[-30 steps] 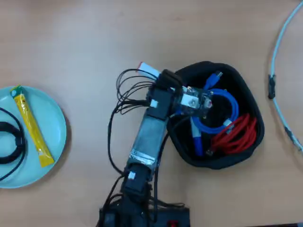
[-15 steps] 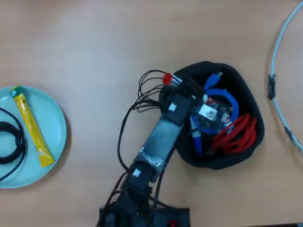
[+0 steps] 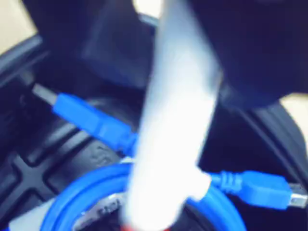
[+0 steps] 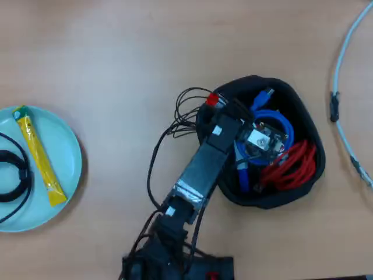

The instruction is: Pick up the red pen and put it in the black bowl

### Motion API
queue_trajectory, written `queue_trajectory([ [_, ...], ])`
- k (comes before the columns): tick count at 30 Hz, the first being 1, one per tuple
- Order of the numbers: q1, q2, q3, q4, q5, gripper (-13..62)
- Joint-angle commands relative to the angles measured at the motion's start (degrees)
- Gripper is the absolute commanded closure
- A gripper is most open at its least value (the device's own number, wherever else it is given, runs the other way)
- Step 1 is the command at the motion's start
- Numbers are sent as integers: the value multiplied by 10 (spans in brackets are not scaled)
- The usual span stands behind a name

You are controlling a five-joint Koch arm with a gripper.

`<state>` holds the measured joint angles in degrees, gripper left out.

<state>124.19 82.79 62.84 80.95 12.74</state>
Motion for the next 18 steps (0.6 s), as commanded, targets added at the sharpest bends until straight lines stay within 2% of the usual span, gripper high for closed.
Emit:
queue_trajectory([
  [1,11,3,-14,-32,-9,347],
  [6,21,3,6,-35,-7,318],
  [12,18,6,5,-30,-3,195],
  [18,-2,14,6,-22,-8,189],
])
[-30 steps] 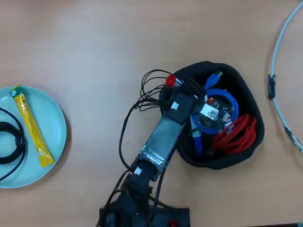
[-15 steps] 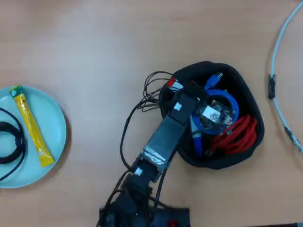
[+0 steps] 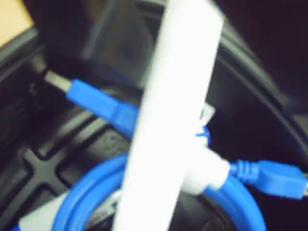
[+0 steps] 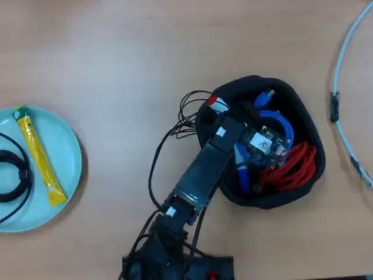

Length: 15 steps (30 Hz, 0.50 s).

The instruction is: Pick up the red pen and put it in the black bowl

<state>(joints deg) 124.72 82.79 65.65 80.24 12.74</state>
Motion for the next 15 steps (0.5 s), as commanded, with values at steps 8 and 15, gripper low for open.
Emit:
queue_trajectory([
  [8,-82,93,-15,48,-11,183],
  [15,-179,182,71,52,-8,177],
])
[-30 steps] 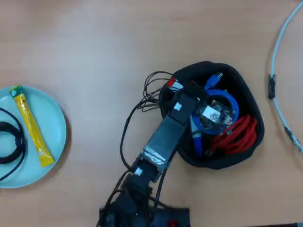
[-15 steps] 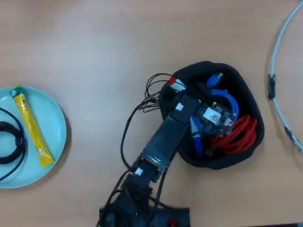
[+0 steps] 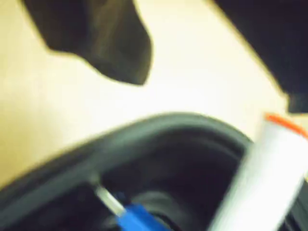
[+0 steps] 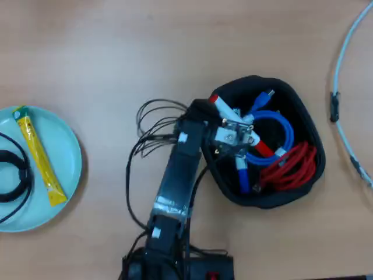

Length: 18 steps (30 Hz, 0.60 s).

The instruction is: Pick up the red pen and put it in the black bowl

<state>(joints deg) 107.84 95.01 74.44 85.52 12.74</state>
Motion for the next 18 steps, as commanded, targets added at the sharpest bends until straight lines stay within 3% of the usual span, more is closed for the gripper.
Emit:
queue_trajectory([
  [1,-18,76,-4,-4,-5,177],
  [18,-156,374,446,-230,51,136],
])
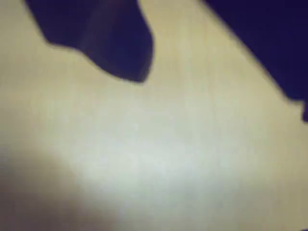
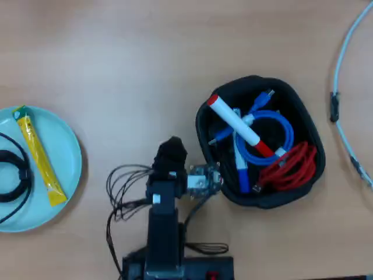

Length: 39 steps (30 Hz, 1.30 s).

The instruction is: Pick up the red pen and put it in the black bowl

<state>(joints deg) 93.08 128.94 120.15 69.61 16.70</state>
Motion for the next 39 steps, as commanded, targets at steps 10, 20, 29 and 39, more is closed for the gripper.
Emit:
queue_trajectory([
  [10,-24,69,273,-296,-95,142],
  [20,-15,69,394,-371,-134,142],
  [29,-12,69,473,-454,-133,142],
  [39,-12,69,533,-504,-128,142],
])
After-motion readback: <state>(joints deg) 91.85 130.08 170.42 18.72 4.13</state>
